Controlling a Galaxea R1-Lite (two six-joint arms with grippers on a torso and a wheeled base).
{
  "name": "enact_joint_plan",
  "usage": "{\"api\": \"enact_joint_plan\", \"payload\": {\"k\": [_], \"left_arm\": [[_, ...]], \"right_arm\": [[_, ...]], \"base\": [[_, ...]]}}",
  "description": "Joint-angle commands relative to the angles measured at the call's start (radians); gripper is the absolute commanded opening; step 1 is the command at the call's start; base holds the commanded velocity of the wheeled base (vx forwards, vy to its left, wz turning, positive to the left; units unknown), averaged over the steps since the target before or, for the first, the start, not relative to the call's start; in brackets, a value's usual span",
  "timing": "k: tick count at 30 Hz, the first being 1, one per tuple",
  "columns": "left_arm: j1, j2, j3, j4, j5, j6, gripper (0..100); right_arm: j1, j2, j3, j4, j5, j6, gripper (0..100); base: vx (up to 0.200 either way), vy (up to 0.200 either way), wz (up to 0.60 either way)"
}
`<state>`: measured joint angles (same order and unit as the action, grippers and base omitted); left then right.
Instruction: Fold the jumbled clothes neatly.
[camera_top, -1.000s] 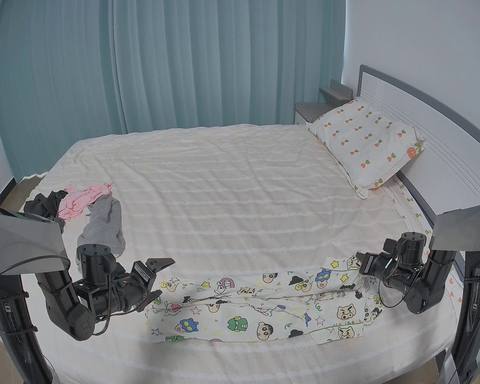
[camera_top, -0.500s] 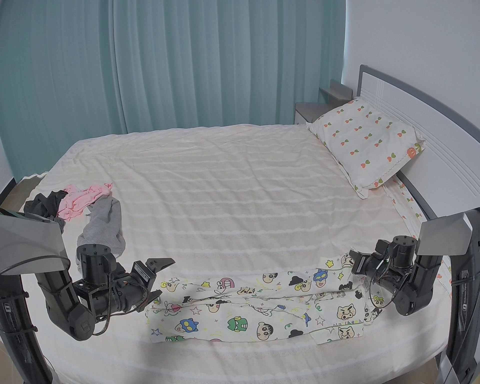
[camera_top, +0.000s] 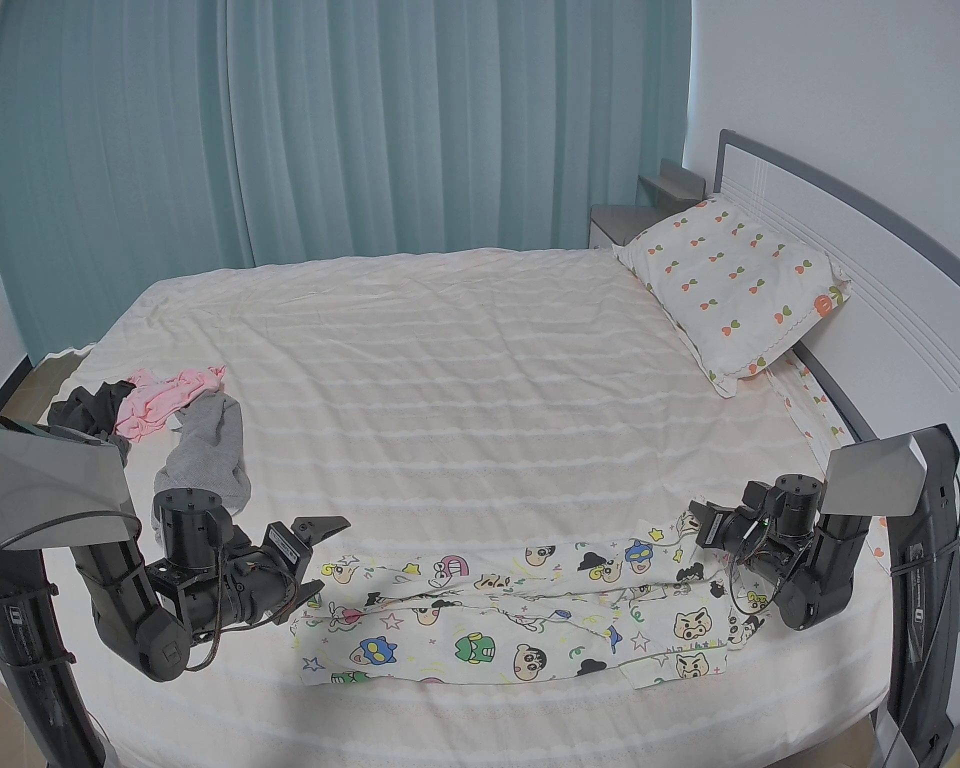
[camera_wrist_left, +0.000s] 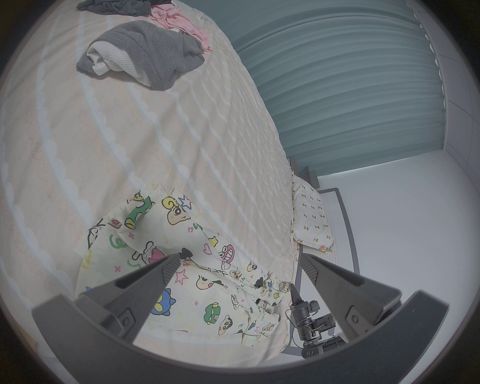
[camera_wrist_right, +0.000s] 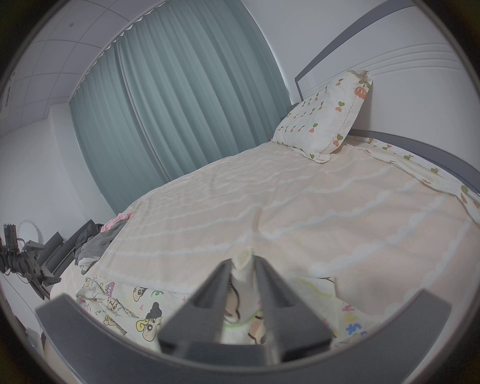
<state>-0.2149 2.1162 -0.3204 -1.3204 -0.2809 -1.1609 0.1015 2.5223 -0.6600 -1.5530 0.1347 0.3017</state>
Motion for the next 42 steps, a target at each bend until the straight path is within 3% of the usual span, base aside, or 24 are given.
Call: {"api": "enact_joint_plan", "payload": {"k": [1, 4, 8, 19, 27, 31, 33, 42], "left_arm": [[0.0, 0.001, 0.0, 0.0, 0.0, 0.0, 100], [0.0, 0.001, 0.0, 0.0, 0.0, 0.0, 100], [-0.001, 0.001, 0.0, 0.0, 0.0, 0.0, 100], [-0.001, 0.002, 0.003, 0.0, 0.002, 0.023, 100], [-0.004, 0.01, 0.012, 0.0, 0.002, 0.05, 100], [-0.004, 0.01, 0.012, 0.0, 0.002, 0.05, 100], [-0.004, 0.01, 0.012, 0.0, 0.002, 0.05, 100], [-0.004, 0.01, 0.012, 0.0, 0.003, 0.05, 100]], "right_arm": [[0.0, 0.001, 0.0, -0.004, -0.01, 0.0, 100], [0.0, -0.013, -0.001, -0.009, -0.049, 0.0, 100], [0.009, -0.057, 0.033, -0.009, -0.052, 0.0, 100], [0.161, -0.105, 0.14, -0.009, -0.02, 0.08, 100], [0.155, -0.086, 0.138, 0.004, 0.028, 0.083, 100], [0.144, -0.077, 0.138, 0.037, 0.083, 0.1, 100], [0.124, -0.08, 0.129, 0.068, 0.129, 0.151, 100], [0.043, -0.071, 0.069, 0.133, 0.114, 0.175, 100]], "base": [[0.0, 0.0, 0.0], [0.0, 0.0, 0.0], [0.0, 0.0, 0.0], [0.0, 0.0, 0.0], [0.0, 0.0, 0.0], [0.0, 0.0, 0.0], [0.0, 0.0, 0.0], [0.0, 0.0, 0.0]]}}
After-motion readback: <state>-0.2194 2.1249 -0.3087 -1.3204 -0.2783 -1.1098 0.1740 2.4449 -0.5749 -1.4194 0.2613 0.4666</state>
